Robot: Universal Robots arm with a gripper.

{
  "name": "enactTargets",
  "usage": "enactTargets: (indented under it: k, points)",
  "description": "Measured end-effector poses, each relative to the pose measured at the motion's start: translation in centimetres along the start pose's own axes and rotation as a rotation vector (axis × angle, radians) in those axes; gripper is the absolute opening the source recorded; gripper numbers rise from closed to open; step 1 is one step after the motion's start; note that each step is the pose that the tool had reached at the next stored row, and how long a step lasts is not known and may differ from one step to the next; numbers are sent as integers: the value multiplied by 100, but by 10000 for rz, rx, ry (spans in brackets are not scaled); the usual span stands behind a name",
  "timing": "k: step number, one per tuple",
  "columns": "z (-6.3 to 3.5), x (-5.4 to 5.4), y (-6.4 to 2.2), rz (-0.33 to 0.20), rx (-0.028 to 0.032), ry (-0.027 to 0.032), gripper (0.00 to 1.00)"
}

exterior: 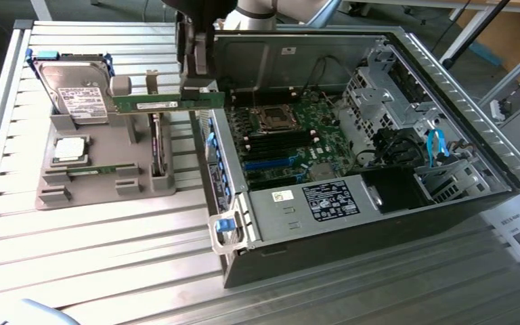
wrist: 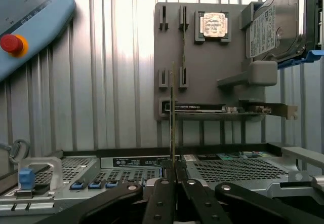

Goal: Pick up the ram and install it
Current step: 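Pick up the ram and move it above insertion slot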

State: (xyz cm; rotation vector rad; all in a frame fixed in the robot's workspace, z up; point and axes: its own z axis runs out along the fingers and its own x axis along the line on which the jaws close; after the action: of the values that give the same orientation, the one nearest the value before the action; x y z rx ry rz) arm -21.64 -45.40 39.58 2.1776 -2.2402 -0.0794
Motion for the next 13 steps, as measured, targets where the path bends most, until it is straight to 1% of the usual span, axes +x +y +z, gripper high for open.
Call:
enactTargets:
  k: [13]
  points:
    - [-15, -9, -306, -12, -36, 2, 12]
